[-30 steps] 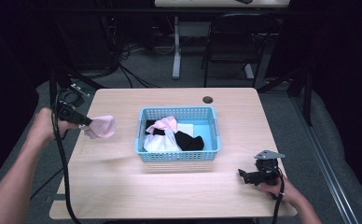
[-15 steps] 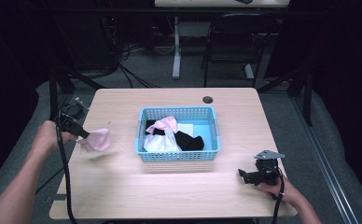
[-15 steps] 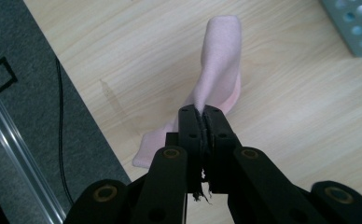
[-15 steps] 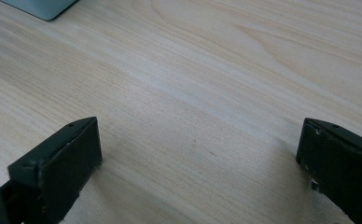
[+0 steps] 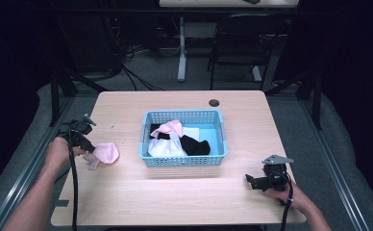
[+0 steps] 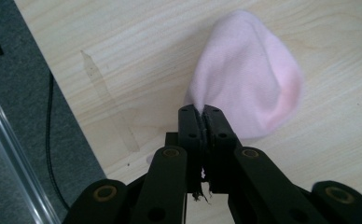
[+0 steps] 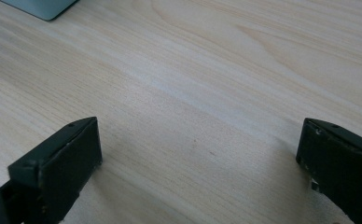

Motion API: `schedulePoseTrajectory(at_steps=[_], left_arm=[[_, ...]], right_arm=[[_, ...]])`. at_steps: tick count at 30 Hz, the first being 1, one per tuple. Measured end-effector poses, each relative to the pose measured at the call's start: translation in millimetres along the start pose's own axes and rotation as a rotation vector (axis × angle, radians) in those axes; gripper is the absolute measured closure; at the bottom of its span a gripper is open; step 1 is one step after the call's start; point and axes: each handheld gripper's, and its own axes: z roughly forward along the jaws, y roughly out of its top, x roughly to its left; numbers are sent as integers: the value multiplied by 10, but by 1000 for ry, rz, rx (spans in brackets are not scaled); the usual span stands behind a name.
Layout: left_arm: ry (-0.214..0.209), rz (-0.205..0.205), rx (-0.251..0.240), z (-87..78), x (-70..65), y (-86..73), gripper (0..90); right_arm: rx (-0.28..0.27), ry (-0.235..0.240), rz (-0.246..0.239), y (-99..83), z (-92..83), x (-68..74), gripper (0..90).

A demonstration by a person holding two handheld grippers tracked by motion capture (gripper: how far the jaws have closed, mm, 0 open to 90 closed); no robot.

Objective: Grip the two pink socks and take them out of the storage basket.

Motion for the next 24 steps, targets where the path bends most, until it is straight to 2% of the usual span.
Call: schedulePoseTrajectory(at_steps=[4,5,6,7,9,10,13,14,15,16,17,20,24], left_arm=[[3,-12,2,113,24,-39,865],[0,-37,-1,188,40,-71,861],[-6,-43,0,208,53,-82,848],[-14,-61,-4,231,70,-100,813],[-14,-82,-10,233,102,-119,642],[-18,-93,-24,217,111,-133,565],[-12,-102,-52,163,123,-148,418],[-21,-124,-104,63,135,-161,380],[-29,-128,-123,16,135,-162,351],[-29,-128,-123,16,135,-162,304],[-42,-123,-156,-72,115,-153,271],[-60,-115,-202,-194,81,-122,171],[-80,-99,-256,-330,-11,-46,100]], right_arm=[[2,0,1,1,-2,1,0],[2,0,1,1,-2,1,0],[3,0,1,1,-2,1,0],[2,-1,1,1,-2,2,0],[3,0,1,1,-2,2,0],[3,0,1,1,-2,2,0],[2,0,1,1,-2,1,0],[2,0,1,1,-2,1,0],[2,0,1,1,-2,1,0],[2,0,1,1,-2,1,0],[2,0,1,1,-2,1,0],[2,0,1,1,-2,1,0],[3,-1,1,1,-3,2,0]])
